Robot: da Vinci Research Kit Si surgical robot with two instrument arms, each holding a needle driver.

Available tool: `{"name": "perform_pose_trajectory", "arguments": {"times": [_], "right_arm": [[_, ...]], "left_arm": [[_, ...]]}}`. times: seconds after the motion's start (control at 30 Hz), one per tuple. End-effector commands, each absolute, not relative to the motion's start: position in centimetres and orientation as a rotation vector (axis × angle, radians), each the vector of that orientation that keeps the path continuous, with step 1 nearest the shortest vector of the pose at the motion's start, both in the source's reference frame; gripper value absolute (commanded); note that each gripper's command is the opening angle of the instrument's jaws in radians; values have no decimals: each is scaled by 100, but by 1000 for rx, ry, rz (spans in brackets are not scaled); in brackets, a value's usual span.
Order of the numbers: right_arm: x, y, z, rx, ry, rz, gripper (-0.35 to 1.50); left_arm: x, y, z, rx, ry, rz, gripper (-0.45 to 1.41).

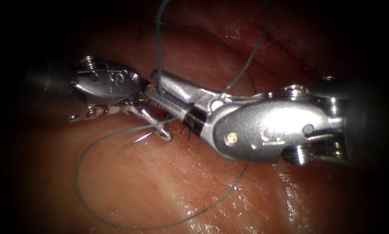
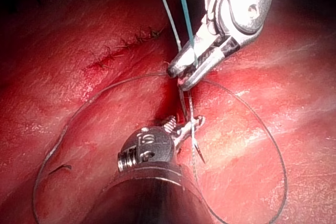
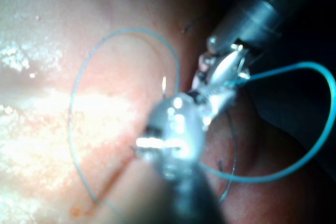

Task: Wound Closure

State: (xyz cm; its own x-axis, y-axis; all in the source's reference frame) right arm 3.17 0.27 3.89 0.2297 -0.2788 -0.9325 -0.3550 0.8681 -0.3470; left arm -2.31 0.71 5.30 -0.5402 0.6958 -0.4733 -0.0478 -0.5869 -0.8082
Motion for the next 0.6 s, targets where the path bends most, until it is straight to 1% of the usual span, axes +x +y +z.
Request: {"name": "perform_pose_trajectory", "arguments": {"times": [0.03, 0.17, 0.43, 0.47, 0.5, 0.53, 0.57, 0.6], "right_arm": [[323, 25, 393, -562, 1361, 51, -35], [323, 24, 392, -561, 1363, 51, -35], [323, 26, 391, -519, 1372, 93, -35], [323, 27, 391, -497, 1378, 134, 39], [323, 27, 391, -486, 1383, 166, 73], [323, 29, 392, -494, 1386, 223, 111], [323, 31, 392, -507, 1380, 263, 126], [323, 32, 393, -517, 1373, 290, 133]], "left_arm": [[-233, 66, 535, -1137, -1074, 2160, -23], [-230, 68, 533, -1104, -1096, 2131, -43], [-229, 73, 532, -1042, -1124, 2050, -45], [-229, 73, 532, -1041, -1120, 2019, -45], [-229, 73, 532, -1048, -1114, 2006, -45], [-229, 73, 532, -1054, -1108, 1993, -45], [-228, 73, 532, -1065, -1100, 1986, -45], [-228, 73, 532, -1076, -1092, 1978, -45]]}}
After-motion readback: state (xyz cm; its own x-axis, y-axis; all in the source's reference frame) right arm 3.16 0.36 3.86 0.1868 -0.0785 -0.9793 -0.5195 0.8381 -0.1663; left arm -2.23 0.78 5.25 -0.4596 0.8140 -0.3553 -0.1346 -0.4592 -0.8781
